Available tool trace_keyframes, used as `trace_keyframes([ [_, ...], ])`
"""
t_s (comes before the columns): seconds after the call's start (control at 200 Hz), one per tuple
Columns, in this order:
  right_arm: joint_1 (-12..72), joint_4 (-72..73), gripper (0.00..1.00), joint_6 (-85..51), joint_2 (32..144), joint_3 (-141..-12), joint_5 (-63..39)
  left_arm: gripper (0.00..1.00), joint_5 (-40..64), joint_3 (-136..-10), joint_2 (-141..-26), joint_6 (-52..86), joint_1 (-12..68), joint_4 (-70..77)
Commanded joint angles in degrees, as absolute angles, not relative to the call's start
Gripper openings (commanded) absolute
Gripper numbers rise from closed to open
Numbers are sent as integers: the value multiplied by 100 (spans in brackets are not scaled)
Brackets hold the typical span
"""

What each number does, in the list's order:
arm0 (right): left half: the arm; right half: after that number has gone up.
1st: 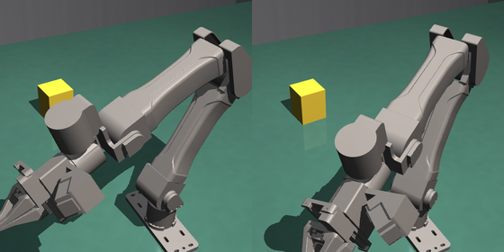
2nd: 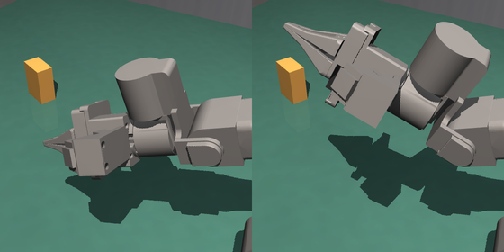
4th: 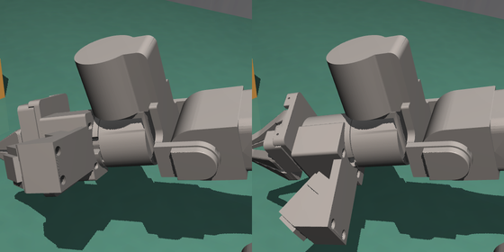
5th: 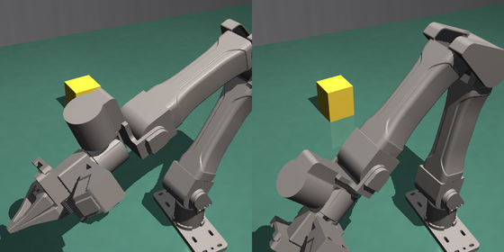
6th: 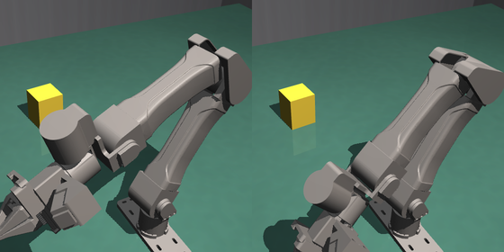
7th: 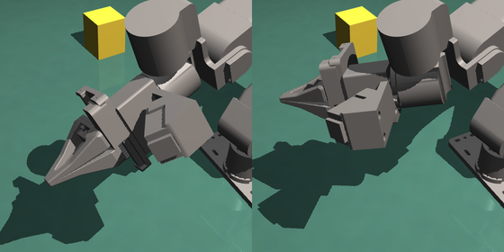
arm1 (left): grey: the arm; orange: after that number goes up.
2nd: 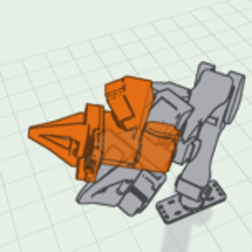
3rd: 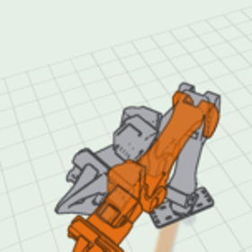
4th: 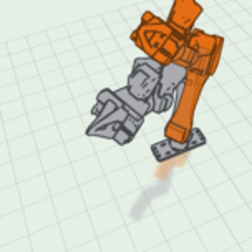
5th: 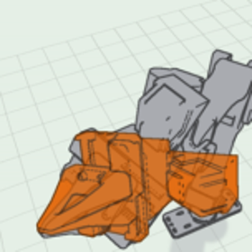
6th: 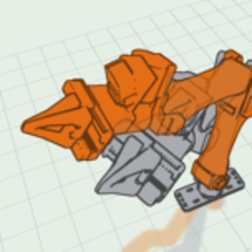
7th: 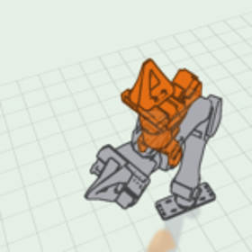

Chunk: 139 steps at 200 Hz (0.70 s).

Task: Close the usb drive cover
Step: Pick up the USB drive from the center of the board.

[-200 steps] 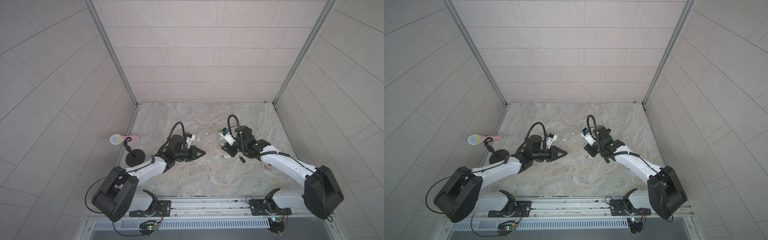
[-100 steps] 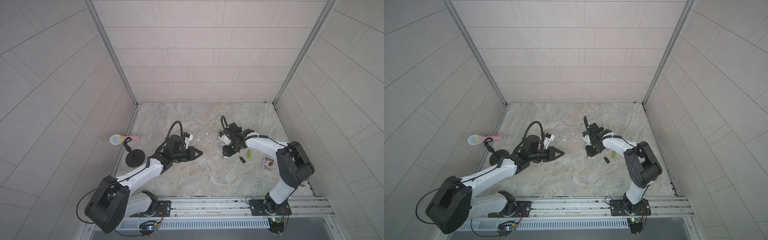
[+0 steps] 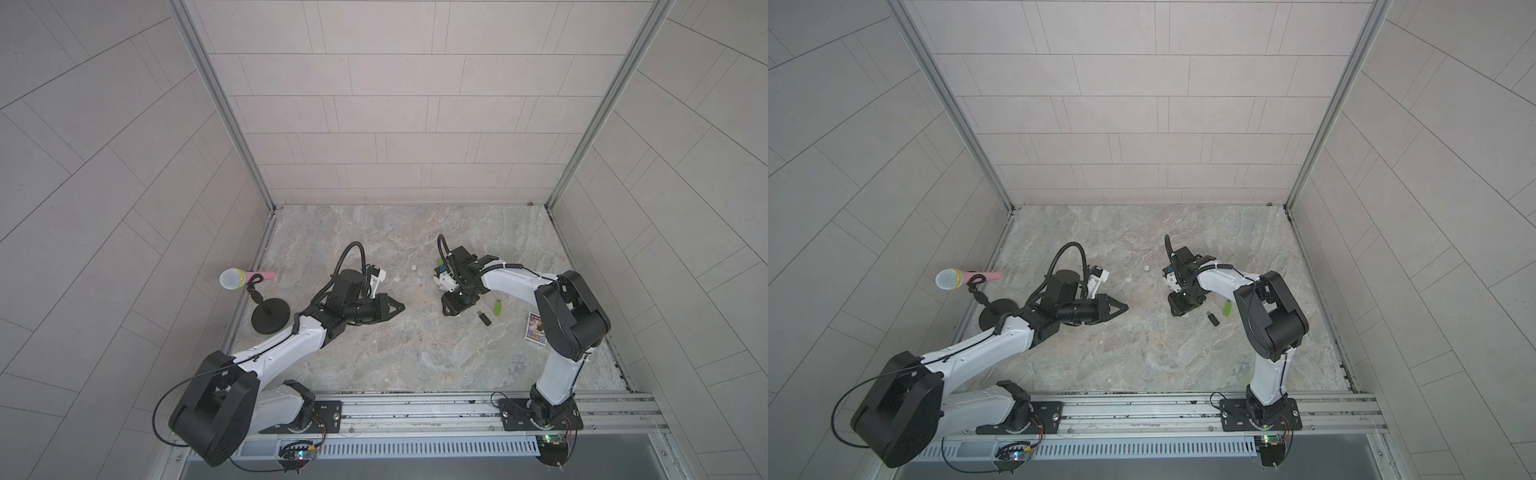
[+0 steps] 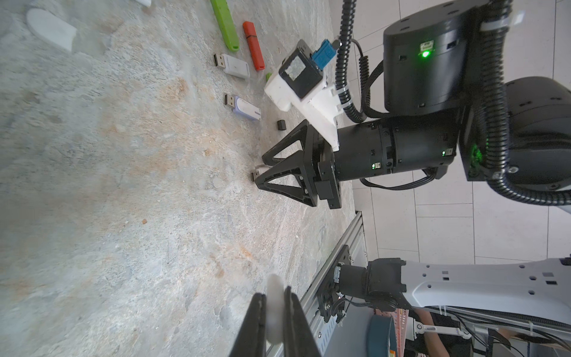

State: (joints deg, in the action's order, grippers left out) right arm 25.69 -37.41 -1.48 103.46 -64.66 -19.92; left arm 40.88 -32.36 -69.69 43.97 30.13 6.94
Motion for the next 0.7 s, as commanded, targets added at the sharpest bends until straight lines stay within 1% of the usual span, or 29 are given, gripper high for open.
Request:
trace_keyframes([
  [0.0,2579,-4101,45,-314,10365,-6354,-1978,9,4140,-3393,-6975,4287,3005,725],
  [0.16,2756,-4259,43,-475,10245,-6105,-1647,9,4153,-3428,-7010,4280,3006,721],
  [0.34,3048,-4438,36,-587,10511,-6164,-513,9,4191,-3427,-7049,4279,3006,739],
  [0.425,3162,-4556,33,-597,10736,-6289,-162,9,4203,-3442,-7055,4289,3005,737],
  [0.54,3336,-4632,29,-539,10958,-6402,-87,9,4167,-3453,-7022,4296,3005,723],
  [0.69,3602,-4636,21,-406,10956,-6439,-298,9,4071,-3441,-6961,4288,3006,661],
])
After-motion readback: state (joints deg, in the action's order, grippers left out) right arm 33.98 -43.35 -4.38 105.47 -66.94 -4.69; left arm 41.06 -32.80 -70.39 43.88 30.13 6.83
